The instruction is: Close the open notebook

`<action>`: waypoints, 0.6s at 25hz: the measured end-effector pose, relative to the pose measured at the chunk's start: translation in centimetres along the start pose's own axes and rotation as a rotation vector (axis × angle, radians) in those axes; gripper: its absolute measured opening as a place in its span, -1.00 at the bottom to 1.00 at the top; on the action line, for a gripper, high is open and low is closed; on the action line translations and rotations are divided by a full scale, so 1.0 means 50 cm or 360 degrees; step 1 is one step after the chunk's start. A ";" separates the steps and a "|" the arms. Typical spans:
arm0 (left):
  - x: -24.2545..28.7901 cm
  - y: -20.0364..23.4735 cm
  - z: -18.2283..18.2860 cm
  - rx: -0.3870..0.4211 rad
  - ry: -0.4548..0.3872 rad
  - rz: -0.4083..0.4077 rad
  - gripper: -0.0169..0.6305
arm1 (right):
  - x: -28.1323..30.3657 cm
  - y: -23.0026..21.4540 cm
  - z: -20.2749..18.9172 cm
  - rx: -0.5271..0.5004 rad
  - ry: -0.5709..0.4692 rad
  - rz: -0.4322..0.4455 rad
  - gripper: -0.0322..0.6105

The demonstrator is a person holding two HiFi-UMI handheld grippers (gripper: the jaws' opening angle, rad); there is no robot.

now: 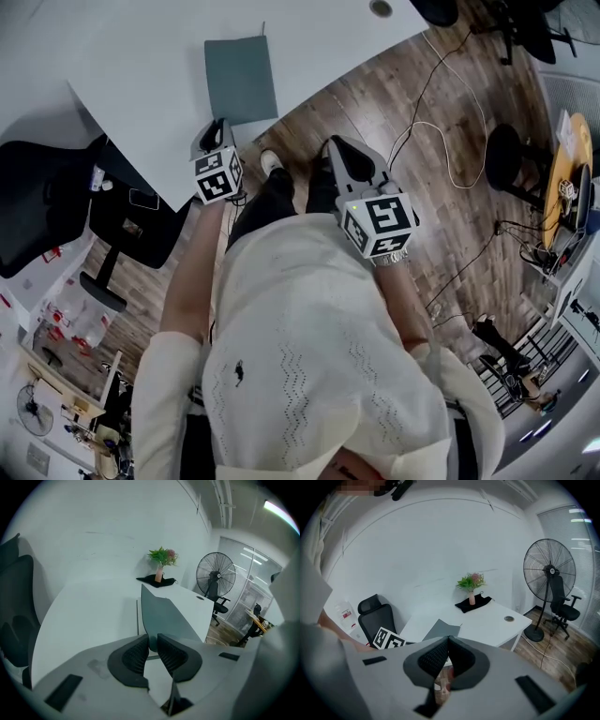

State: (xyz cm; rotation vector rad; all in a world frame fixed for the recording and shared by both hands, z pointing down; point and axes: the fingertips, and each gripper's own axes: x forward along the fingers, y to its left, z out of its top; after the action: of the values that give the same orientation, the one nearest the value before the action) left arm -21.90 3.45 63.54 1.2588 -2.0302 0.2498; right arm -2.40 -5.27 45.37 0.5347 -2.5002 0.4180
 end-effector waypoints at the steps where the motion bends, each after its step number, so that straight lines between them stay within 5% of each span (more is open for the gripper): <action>1: 0.002 0.002 -0.002 0.0003 0.0004 0.0003 -0.76 | 0.000 -0.002 -0.001 0.0004 0.0001 -0.0006 -0.90; 15: 0.018 0.007 -0.020 0.0029 0.0055 0.0054 -0.72 | -0.005 -0.012 -0.006 0.0019 0.0015 -0.0029 -0.90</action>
State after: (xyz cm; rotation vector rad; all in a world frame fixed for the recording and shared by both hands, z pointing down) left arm -21.96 3.50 64.91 1.2239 -2.0254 0.3041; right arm -1.81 -5.62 45.59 0.5583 -2.4837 0.4279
